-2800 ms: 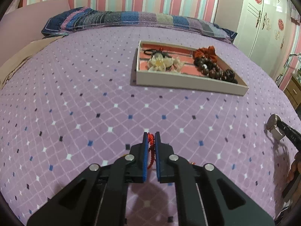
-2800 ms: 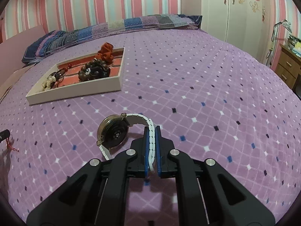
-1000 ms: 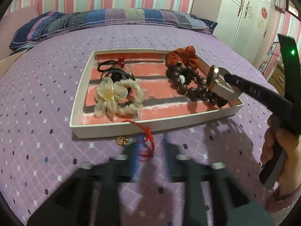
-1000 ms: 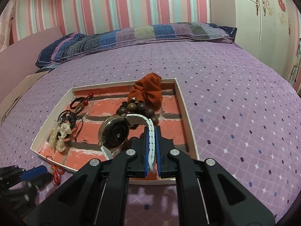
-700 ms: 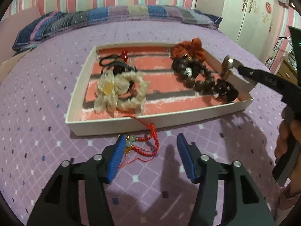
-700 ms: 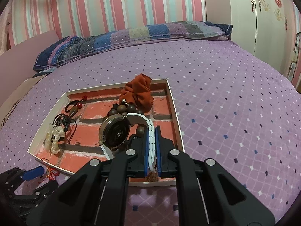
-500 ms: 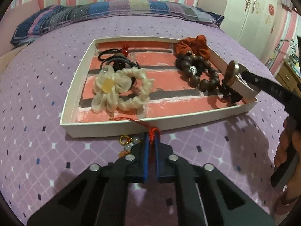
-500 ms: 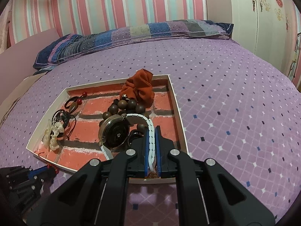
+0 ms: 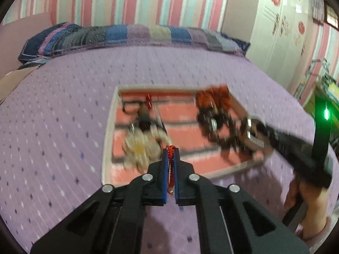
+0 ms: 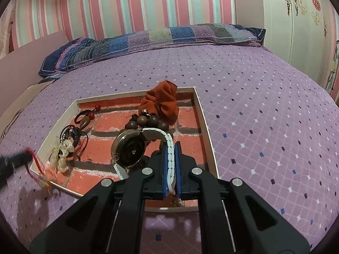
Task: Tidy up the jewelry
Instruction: 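Carry the red bracelet and the watch over the tray with both tools, then open both tools to release the red bracelet and the watch into the tray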
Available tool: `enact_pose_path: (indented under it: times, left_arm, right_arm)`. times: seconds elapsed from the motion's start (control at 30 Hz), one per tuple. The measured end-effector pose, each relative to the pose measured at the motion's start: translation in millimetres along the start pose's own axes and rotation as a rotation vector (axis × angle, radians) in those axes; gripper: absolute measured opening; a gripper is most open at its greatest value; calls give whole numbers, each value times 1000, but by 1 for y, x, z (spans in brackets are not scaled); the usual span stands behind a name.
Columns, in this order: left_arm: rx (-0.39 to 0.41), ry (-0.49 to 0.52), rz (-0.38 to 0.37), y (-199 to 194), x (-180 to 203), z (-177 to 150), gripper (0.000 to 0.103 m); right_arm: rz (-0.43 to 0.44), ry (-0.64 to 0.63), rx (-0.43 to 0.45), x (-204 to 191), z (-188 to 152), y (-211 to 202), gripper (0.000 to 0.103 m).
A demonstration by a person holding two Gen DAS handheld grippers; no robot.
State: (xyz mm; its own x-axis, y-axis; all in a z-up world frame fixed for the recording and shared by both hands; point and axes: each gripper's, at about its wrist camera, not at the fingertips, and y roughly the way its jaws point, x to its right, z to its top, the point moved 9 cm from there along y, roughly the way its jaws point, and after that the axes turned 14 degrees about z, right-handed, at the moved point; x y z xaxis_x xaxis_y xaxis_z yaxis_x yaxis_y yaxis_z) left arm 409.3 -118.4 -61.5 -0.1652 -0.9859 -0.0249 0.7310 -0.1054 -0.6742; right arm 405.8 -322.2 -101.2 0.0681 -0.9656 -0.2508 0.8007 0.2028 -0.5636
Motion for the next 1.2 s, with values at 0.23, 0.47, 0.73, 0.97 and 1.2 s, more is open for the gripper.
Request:
enact_pose_path:
  times: [0.23,0.47,0.73,0.97,1.2]
  left_arm:
    - [-12,-51,37,42,-17,40,5]
    - [-84,-8,90,95,-17,27,5]
    - [-143,-5,135,122,-29,10,6]
    - [-138,22,145,118,-26,5,7]
    - [-131,36,143,107,-24,1,22]
  right_arm:
    - [-8,-30,-12,-11,15,15,7]
    - [-19,-10,-52,-2,20,37,8]
    - [-14,-20,-83,-3,19,52,9]
    - [-4,-17,-97,-6,10,60,13]
    - [8,-22,-85,-10,10,51,38]
